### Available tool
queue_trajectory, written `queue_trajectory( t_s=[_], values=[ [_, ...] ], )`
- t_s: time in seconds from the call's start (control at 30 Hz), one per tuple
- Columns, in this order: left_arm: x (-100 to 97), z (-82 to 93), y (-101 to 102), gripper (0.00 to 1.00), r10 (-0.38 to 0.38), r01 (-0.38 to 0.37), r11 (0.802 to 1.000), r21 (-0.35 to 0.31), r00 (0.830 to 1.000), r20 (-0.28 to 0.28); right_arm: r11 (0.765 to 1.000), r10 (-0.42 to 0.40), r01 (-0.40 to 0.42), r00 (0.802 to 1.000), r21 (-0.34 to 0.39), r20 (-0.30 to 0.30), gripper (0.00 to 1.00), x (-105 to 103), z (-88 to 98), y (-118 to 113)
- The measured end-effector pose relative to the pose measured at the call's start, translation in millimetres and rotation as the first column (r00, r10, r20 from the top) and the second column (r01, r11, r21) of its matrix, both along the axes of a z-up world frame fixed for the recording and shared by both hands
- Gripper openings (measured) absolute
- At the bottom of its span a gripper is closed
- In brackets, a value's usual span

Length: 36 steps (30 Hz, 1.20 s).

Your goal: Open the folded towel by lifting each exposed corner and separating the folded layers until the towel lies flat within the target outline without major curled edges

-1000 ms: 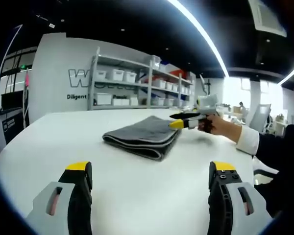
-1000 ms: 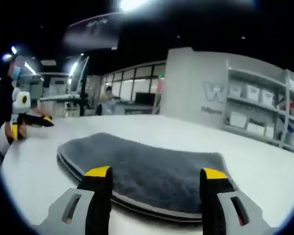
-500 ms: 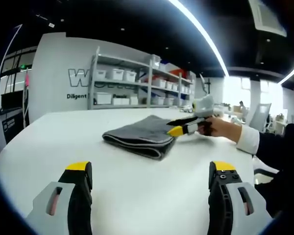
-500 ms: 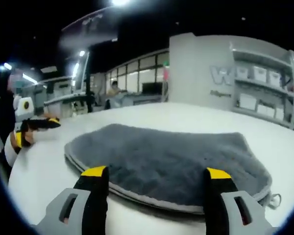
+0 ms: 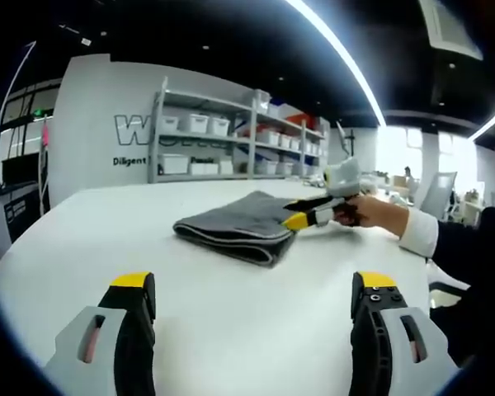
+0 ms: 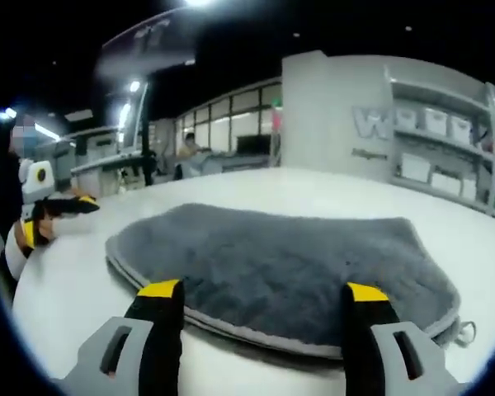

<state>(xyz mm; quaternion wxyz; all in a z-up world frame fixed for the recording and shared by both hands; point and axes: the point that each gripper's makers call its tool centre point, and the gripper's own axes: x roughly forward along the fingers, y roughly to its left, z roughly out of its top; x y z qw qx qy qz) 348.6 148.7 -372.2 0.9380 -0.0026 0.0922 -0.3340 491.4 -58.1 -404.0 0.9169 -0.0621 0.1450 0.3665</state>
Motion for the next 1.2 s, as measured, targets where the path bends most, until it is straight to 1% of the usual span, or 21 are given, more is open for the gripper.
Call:
queue_trajectory(
  t_s=[0.3, 0.37, 0.53, 0.73, 0.97, 1.2],
  values=[
    [-4.7, -1.0, -4.4, 0.97, 0.000, 0.000, 1.000, 0.002, 1.000, 0.001, 1.000, 0.009, -0.009, 1.000, 0.002, -0.003, 0.75, -2.6, -0.5, 2.4],
    [-6.1, -1.4, -5.9, 0.97, -0.001, 0.001, 1.000, 0.003, 1.000, 0.001, 1.000, 0.017, -0.017, 1.000, 0.004, -0.005, 0.74, -4.5, -0.7, 3.8],
    [-2.1, -1.0, -1.8, 0.97, -0.002, 0.002, 1.000, 0.002, 1.000, 0.000, 0.999, 0.034, -0.034, 0.999, 0.006, -0.005, 0.73, -8.7, -1.0, 7.9],
    [-7.9, -2.2, -7.2, 0.97, -0.002, 0.002, 1.000, 0.002, 1.000, 0.001, 0.998, 0.065, -0.065, 0.998, 0.009, -0.004, 0.71, -13.9, -1.1, 14.5],
    [-10.0, -2.8, -8.0, 0.97, -0.003, 0.003, 1.000, 0.003, 1.000, 0.001, 0.995, 0.100, -0.100, 0.995, 0.008, 0.002, 0.62, -19.2, -0.7, 20.9],
    [-13.0, -3.9, -9.1, 0.97, -0.002, 0.002, 1.000, 0.003, 1.000, 0.002, 0.995, 0.103, -0.103, 0.995, -0.004, 0.010, 0.55, -19.9, -0.5, 21.7]
  ],
)
